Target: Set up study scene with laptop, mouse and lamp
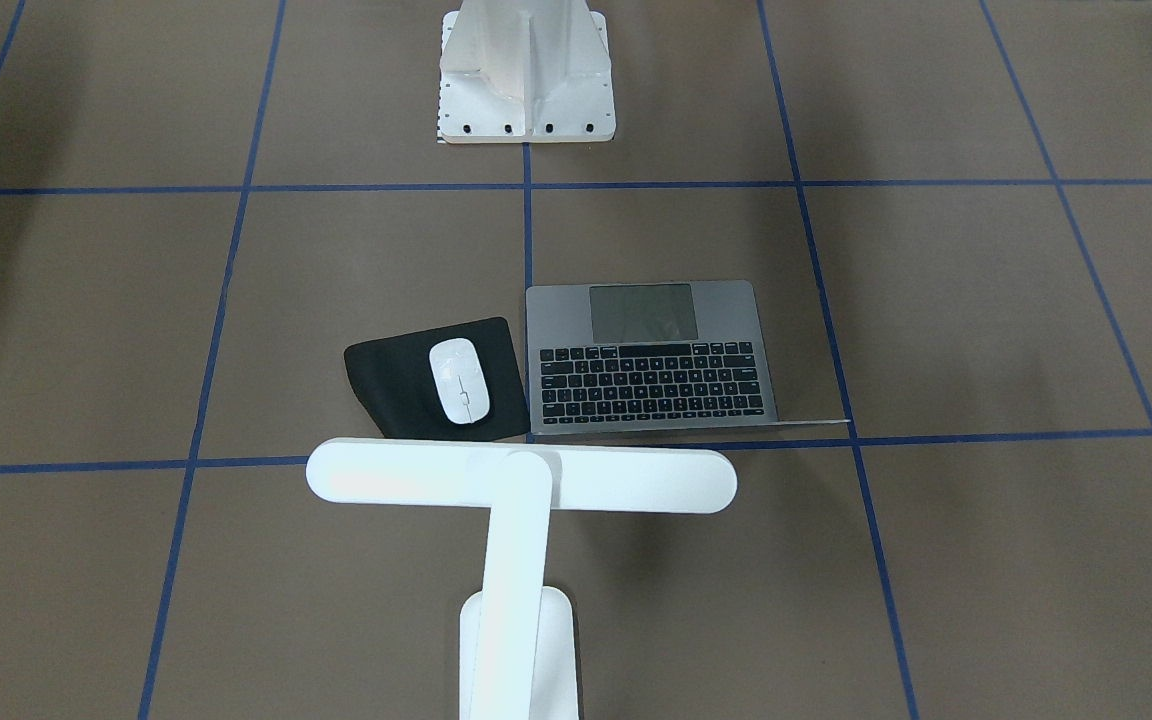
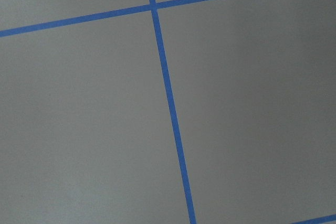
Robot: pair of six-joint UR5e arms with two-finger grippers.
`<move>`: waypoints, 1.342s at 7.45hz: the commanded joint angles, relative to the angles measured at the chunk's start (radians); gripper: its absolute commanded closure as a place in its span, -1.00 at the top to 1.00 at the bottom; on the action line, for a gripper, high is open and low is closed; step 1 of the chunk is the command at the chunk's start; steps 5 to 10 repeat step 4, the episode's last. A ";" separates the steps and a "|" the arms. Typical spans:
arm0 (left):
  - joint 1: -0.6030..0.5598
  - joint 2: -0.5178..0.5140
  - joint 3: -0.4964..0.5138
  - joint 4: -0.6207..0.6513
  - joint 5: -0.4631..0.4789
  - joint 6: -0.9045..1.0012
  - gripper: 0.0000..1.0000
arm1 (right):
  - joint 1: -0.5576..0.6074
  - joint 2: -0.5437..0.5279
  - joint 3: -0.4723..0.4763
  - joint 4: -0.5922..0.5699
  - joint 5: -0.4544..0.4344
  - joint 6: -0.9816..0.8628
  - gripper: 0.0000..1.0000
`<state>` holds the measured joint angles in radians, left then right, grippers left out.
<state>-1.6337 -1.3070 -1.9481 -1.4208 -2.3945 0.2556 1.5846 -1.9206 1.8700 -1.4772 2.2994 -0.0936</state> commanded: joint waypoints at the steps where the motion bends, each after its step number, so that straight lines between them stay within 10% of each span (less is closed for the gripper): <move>1: 0.000 -0.001 -0.002 -0.001 0.000 0.001 1.00 | 0.000 0.002 0.001 0.000 0.000 -0.002 1.00; 10: 0.000 0.000 -0.002 0.000 0.000 -0.001 1.00 | 0.000 0.015 0.001 -0.002 0.000 -0.005 1.00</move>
